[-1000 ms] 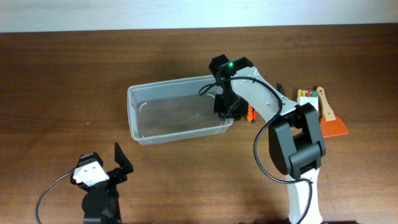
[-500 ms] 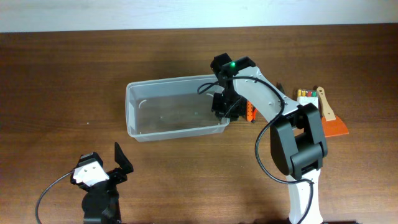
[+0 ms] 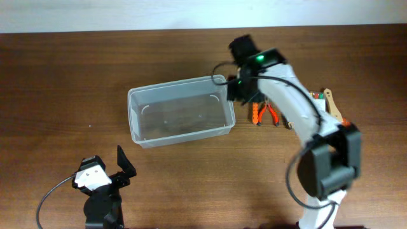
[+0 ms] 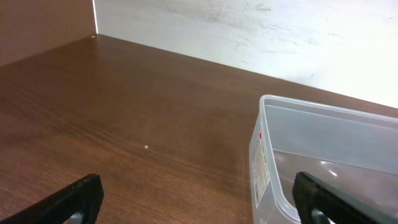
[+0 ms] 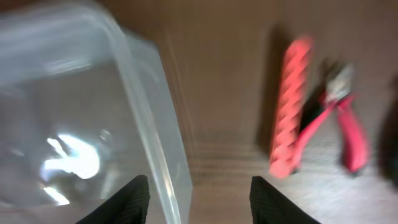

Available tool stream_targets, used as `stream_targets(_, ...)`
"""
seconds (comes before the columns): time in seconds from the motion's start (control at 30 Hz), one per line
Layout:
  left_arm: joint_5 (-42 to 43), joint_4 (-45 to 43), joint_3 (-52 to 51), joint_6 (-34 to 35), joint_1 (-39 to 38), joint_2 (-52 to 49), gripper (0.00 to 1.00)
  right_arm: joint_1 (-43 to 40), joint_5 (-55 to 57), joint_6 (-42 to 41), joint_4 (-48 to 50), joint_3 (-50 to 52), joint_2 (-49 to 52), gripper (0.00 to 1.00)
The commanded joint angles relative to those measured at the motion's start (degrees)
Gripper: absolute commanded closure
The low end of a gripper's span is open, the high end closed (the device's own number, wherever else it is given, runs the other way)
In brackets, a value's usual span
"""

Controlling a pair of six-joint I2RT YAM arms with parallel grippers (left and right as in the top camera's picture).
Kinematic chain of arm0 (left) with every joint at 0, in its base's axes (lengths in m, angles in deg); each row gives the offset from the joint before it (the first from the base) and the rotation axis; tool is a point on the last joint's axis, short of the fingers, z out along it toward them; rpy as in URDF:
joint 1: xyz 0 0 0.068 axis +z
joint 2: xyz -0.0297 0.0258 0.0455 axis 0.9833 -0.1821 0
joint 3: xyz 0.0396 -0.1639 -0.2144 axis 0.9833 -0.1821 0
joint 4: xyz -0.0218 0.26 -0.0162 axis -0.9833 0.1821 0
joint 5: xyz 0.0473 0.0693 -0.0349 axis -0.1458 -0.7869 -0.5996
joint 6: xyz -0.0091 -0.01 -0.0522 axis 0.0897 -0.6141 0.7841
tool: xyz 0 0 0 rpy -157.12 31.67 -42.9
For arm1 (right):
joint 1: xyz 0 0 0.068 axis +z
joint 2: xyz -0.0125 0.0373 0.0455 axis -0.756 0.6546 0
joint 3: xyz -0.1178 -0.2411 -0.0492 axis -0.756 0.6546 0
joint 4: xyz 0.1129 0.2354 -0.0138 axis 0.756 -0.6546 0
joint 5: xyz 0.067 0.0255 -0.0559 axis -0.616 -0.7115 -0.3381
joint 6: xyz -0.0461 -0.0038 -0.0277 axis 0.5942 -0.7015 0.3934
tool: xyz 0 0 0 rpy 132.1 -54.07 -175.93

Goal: Pack container

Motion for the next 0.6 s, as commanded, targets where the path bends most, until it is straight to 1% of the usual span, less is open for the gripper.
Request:
stream_targets(0.0, -0.22, 0.04, -0.20, -0.50, -0.22, 0.13, 0.01, -0.17, 1.46, 3.87, 0.55, -0.70, -1.95, 0.47)
stream_targets(0.13, -0.22, 0.04, -0.22, -0.50, -0.22, 0.13, 0.01, -0.17, 0.90, 4.09, 0.76, -0.68, -0.81, 0.47)
stream_targets(0.2, -0.22, 0.04, -0.22, -0.50, -0.22, 0.13, 0.01, -0.17, -0.04, 4.87, 1.29, -0.68, -0.31, 0.45)
stream_targets(0.27, -0.22, 0.04, -0.22, -0.50, -0.22, 0.13, 0.01, -0.17, -1.88, 6.95, 2.34, -0.68, -0.07, 0.41)
stream_targets(0.37, -0.22, 0.04, -0.22, -0.50, -0.22, 0.13, 0.01, -0.17, -2.43, 8.79, 3.65, -0.68, -0.07, 0.39)
stream_targets(0.53, -0.22, 0.04, -0.22, -0.50, -0.22, 0.13, 0.01, -0.17, -5.40, 10.32, 4.17, -0.57, 0.70, 0.41)
stream_targets(0.57, -0.22, 0.04, -0.22, -0.50, -0.22, 0.13, 0.01, -0.17, -5.95, 10.23, 4.07, -0.44, 1.36, 0.47)
